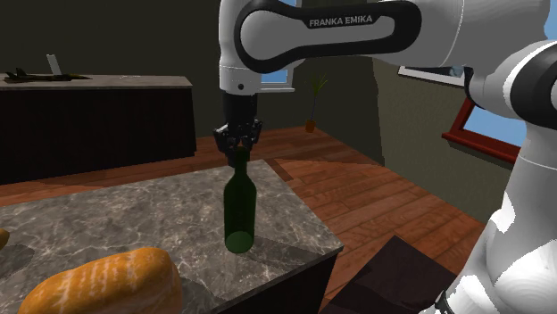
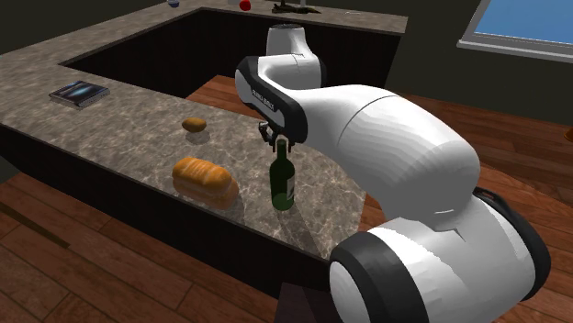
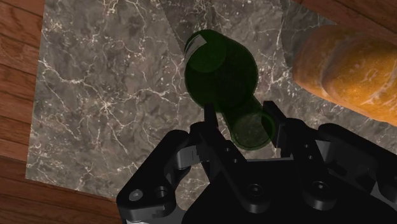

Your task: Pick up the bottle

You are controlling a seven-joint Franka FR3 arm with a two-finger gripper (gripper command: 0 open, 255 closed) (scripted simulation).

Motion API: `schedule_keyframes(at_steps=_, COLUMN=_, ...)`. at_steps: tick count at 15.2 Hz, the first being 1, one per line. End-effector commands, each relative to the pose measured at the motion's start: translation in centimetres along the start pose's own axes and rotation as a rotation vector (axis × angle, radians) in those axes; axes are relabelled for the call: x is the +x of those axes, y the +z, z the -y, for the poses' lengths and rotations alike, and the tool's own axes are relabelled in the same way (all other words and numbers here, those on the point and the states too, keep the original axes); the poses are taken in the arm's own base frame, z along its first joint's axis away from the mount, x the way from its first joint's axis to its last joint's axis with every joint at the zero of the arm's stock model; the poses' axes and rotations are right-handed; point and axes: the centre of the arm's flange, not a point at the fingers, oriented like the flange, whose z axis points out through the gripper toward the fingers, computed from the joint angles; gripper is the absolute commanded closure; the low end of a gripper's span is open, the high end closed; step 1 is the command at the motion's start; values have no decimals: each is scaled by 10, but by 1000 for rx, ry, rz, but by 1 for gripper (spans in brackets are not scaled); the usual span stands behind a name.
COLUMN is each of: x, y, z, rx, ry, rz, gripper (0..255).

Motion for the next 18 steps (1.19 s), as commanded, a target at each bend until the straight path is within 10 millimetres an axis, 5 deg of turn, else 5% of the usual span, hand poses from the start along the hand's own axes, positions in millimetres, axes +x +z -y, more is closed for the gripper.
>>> schedule_keyframes(at_steps=1, x=0, y=0, z=0, rx=0, ry=0, rz=1, gripper=255)
schedule_keyframes(at_steps=18, x=-2, y=-80, z=3, rx=0, ry=0, rz=2, gripper=255)
